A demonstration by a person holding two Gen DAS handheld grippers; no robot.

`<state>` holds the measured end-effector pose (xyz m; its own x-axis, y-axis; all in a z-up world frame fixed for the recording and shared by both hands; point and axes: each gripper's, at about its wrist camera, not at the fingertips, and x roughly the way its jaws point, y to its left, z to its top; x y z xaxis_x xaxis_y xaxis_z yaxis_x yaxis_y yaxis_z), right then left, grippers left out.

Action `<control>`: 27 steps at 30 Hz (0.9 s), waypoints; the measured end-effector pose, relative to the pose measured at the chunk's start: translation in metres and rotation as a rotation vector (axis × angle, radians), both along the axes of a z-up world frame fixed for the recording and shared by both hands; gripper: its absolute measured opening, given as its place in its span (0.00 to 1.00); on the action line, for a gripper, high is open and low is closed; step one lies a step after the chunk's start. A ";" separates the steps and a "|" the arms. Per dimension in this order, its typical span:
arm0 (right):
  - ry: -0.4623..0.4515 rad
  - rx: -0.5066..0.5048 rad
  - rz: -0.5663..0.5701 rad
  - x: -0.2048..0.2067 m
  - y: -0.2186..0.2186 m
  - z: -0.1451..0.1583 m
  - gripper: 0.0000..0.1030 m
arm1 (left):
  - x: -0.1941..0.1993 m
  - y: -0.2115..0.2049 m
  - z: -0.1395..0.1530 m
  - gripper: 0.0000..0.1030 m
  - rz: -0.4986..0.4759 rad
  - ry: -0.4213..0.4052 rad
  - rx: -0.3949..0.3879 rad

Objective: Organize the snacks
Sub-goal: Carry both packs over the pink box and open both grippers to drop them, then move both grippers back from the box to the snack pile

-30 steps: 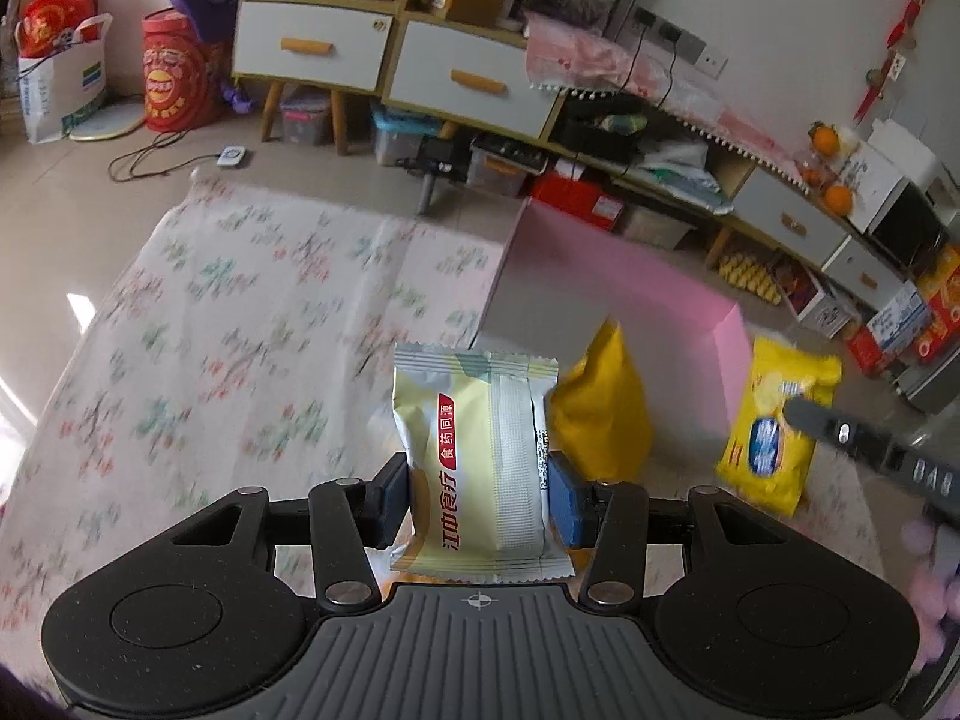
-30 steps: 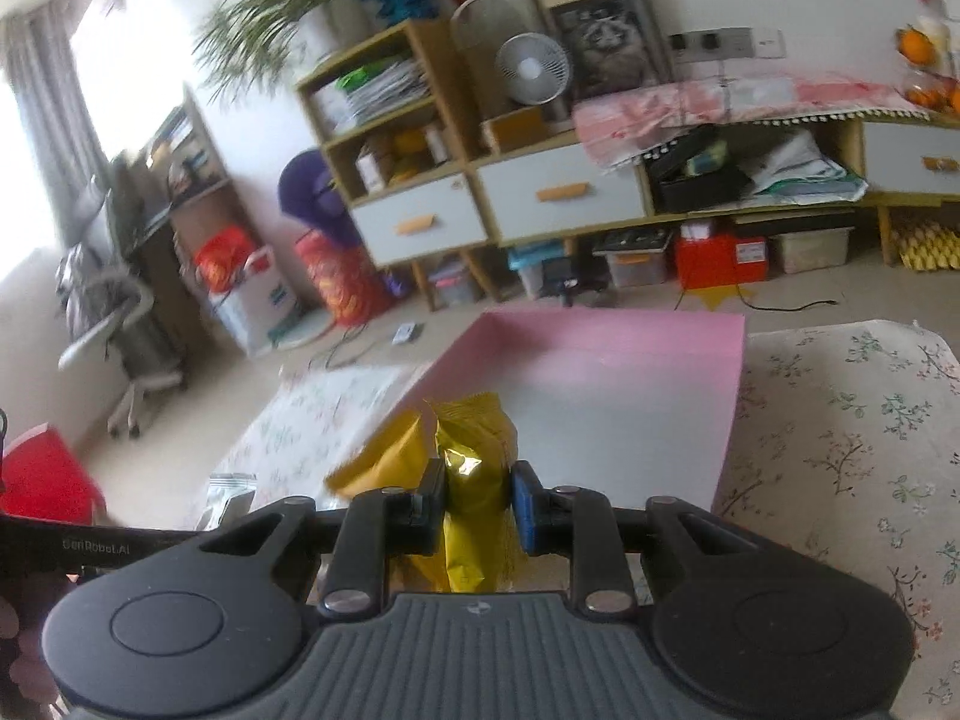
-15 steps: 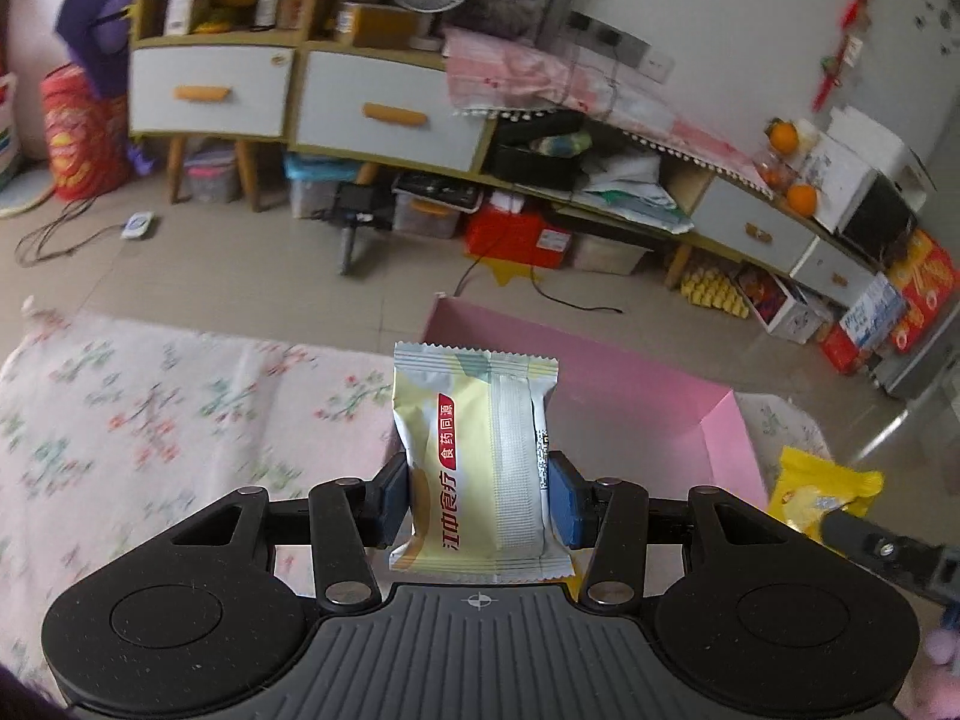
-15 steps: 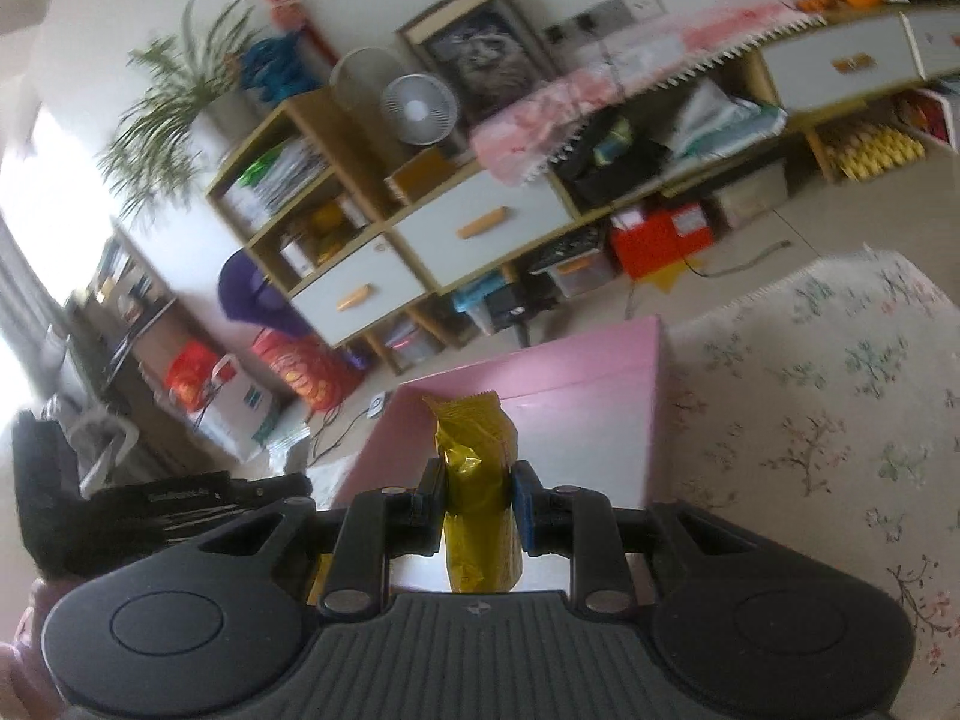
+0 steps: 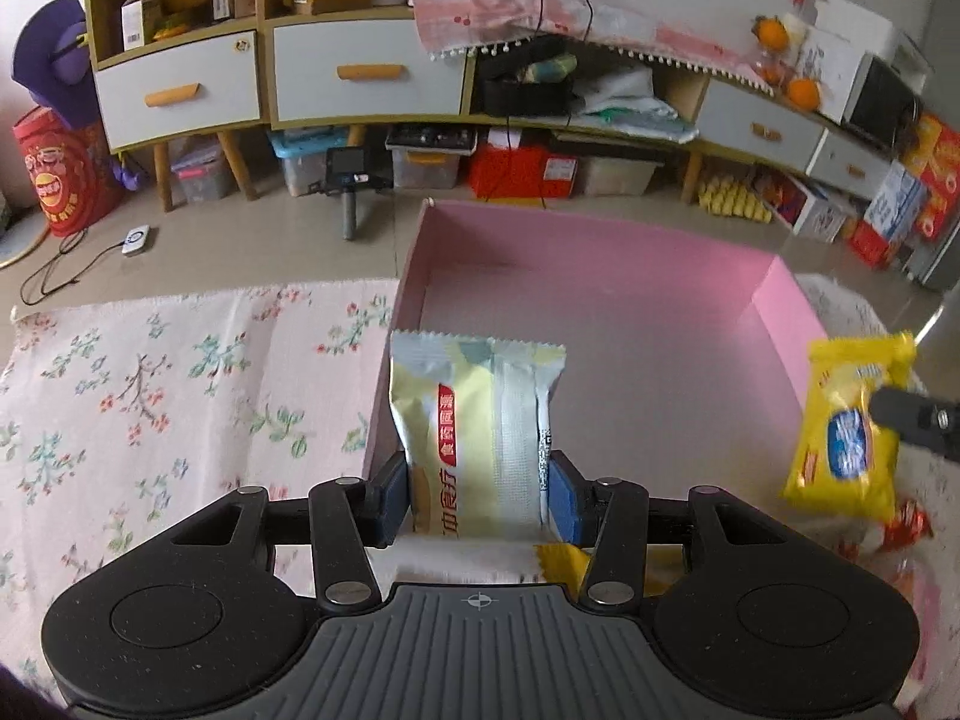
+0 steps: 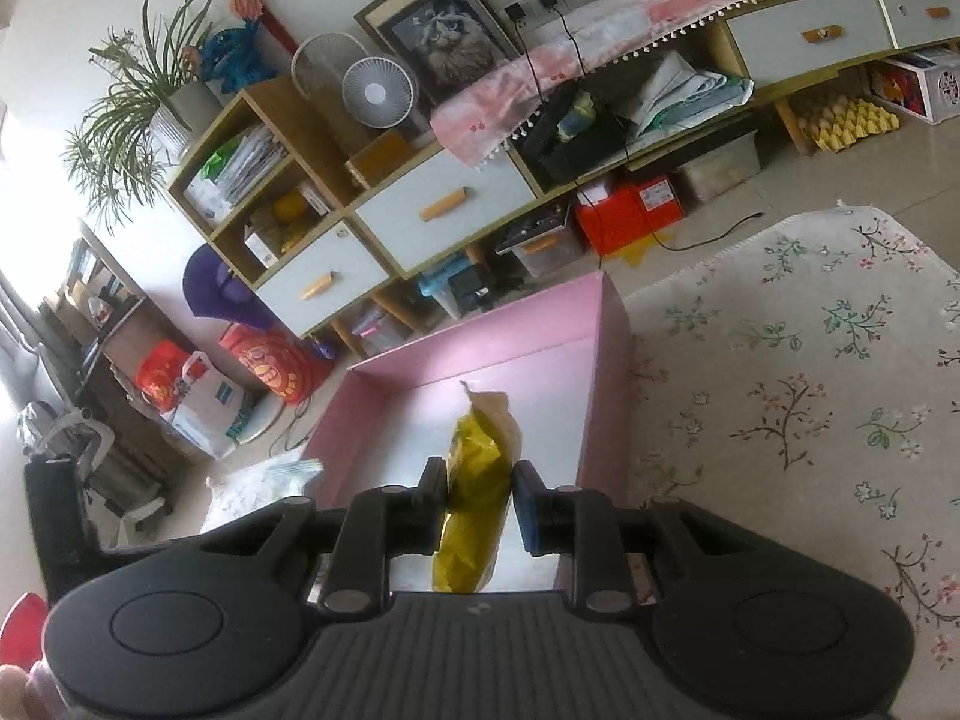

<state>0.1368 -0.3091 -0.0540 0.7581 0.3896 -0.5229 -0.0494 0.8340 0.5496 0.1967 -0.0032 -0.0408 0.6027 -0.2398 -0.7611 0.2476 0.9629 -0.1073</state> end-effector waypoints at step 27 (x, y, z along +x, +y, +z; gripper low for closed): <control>-0.054 -0.131 0.046 -0.022 0.017 0.039 0.76 | -0.057 0.008 0.055 0.87 0.041 -0.061 -0.054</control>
